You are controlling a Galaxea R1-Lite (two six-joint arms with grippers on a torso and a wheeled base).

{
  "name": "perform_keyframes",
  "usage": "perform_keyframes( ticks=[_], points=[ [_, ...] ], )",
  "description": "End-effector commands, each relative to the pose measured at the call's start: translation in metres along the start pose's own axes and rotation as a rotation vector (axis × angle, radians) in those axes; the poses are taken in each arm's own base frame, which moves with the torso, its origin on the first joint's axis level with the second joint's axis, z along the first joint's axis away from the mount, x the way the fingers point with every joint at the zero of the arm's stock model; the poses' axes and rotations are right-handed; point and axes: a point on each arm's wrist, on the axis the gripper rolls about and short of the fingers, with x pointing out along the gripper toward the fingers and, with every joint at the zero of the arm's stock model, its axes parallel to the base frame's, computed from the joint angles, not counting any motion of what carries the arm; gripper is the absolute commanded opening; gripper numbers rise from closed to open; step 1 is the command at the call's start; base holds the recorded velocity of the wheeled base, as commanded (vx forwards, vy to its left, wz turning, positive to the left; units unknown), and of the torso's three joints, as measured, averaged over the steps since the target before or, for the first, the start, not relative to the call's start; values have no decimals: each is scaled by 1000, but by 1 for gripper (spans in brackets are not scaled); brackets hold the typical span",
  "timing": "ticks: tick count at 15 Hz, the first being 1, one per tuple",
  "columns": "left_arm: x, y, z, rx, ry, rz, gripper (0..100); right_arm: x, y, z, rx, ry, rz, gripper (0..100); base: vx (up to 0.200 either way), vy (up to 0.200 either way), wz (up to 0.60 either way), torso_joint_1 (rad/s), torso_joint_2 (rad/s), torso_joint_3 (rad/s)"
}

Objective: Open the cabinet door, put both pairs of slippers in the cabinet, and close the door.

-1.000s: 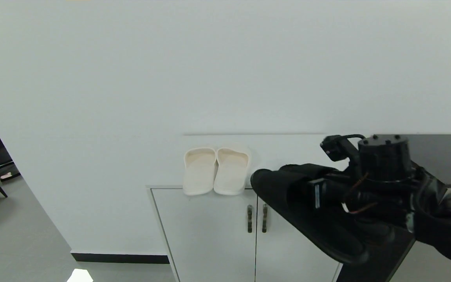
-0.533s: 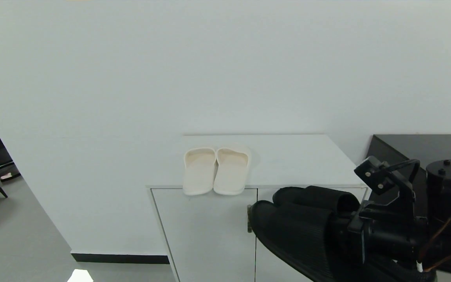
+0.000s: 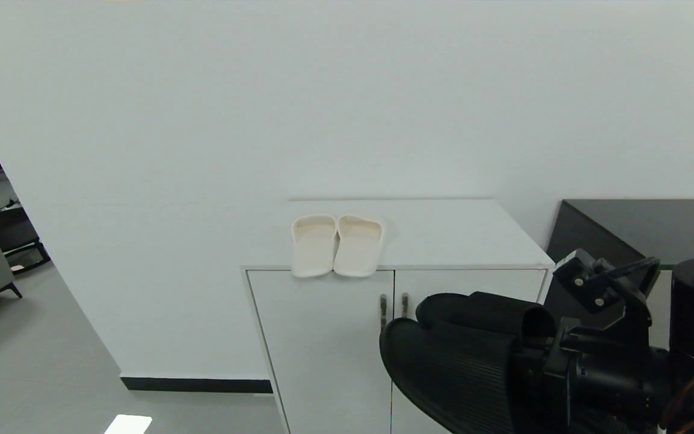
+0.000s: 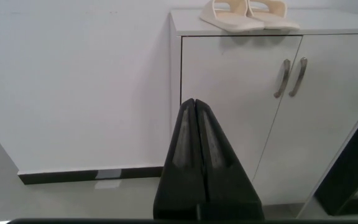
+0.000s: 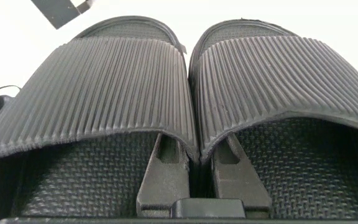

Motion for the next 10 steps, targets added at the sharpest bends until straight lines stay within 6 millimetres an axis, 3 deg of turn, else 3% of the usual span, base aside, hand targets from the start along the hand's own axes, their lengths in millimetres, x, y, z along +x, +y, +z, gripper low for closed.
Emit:
perform_keyframes(
  ticks=[1,3,6,10],
  points=[
    [0,0,0,-1,1,1,0,-2,2,-5,-2,4,35,0,0,0,0,0,0,0],
    [0,0,0,1,1,-1,0,-3,1,-6,-5,-15,59,0,0,0,0,0,0,0],
    [0,0,0,2,1,-1,0,-4,-1,-10,-7,-8,49,0,0,-200,0,1,2,2],
    [0,0,0,2,1,1,0,-5,-3,-11,-6,-6,44,0,0,0,0,0,0,0]
  ],
)
